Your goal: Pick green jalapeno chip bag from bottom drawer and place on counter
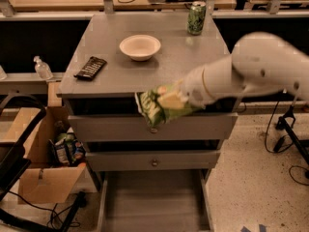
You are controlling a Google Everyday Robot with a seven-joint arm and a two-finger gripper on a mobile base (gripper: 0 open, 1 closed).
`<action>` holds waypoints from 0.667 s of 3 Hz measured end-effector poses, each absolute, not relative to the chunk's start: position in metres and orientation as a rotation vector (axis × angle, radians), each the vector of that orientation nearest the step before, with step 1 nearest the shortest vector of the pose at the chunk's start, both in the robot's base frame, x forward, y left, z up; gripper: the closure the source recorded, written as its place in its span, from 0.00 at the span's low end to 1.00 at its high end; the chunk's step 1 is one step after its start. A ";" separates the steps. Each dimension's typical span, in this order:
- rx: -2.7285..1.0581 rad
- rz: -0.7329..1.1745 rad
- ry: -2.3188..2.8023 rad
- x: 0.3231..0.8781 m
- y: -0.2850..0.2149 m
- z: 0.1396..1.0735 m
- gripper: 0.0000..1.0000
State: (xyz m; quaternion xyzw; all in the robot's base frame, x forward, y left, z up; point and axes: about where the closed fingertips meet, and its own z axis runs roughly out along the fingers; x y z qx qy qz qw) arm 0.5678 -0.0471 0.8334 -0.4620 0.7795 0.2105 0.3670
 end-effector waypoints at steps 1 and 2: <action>-1.175 0.405 2.041 0.601 -0.028 0.895 1.00; -1.173 0.406 2.041 0.601 -0.028 0.895 1.00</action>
Offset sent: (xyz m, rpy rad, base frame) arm 0.0258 0.0110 0.0533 -0.0807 -0.0546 -0.0267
